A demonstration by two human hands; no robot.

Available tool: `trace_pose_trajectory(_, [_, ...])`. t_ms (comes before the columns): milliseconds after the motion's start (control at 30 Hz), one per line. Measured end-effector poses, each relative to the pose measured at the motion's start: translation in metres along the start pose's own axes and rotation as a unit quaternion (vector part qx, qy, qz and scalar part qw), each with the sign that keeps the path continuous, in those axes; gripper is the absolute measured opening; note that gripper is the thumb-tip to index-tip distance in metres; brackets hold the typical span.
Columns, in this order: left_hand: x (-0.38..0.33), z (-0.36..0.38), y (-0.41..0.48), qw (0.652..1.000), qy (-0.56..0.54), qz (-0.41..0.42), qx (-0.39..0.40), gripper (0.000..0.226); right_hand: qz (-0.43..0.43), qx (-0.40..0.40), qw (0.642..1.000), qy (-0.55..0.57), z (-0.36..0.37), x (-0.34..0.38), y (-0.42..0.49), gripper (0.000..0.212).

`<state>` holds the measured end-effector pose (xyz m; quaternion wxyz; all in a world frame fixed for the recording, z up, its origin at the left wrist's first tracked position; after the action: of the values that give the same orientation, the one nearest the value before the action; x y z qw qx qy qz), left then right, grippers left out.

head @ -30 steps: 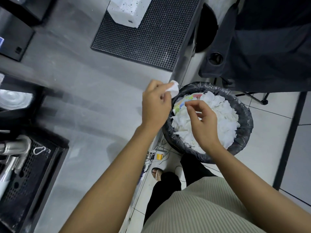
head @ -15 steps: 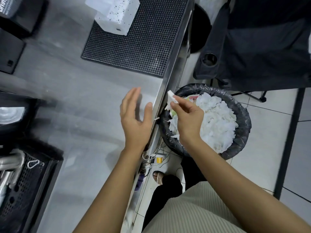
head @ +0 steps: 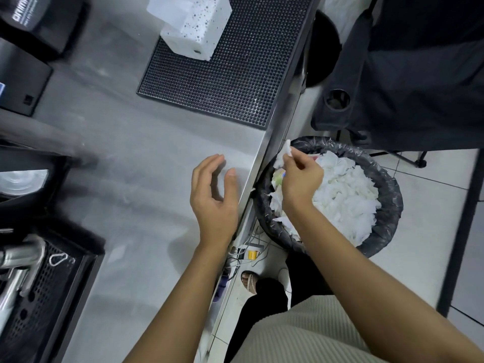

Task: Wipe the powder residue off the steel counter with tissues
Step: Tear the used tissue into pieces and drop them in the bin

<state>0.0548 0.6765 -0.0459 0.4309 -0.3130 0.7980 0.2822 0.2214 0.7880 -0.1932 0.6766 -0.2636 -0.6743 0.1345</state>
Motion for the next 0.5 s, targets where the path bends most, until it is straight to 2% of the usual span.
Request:
trace_pose_trajectory(67, [0.001,-0.001,0.0,1.0,0.006,-0.001,-0.001,0.023,-0.087,0.039,0.995,0.035,0.002,0.025,-0.025,0.026])
trace_pose_trajectory(133, [0.001,0.0,0.001,1.0,0.012,0.002,0.001,0.023,-0.136,0.084,0.987,0.028,0.019,0.039,-0.04,0.026])
trace_pose_trajectory(200, [0.0,0.0,0.001,1.0,0.013,0.005,0.003,0.022,-0.123,0.083,0.989,-0.016,0.035,0.035,-0.029,0.018])
trace_pose_trajectory(267, [0.0,0.0,0.001,1.0,0.014,0.004,0.003,0.022,-0.057,0.082,0.993,-0.07,0.038,0.018,-0.007,0.014])
trace_pose_trajectory(333, [-0.001,0.0,0.0,1.0,0.012,0.004,0.006,0.022,-0.004,0.052,0.996,-0.072,0.021,0.006,0.003,0.016])
trace_pose_trajectory(400, [-0.001,-0.001,0.001,1.0,0.012,0.005,0.0,0.021,-0.038,0.021,0.999,-0.017,0.008,0.021,-0.007,0.014])
trace_pose_trajectory(500, [0.001,0.0,0.001,1.0,0.016,0.002,0.004,0.021,-0.127,0.061,0.989,0.043,0.023,0.053,-0.029,0.02])
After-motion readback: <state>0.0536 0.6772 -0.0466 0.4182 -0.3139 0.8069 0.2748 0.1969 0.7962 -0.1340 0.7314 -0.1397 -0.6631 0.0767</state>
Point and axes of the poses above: each hand's wrist, its own y-axis towards the middle knuckle, its own z-axis out of the palm, x = y × z, the point moved 10 cm from there along y, towards the middle knuckle, and after that the axes turned 1 degree about -x, right-handed, at the moved point
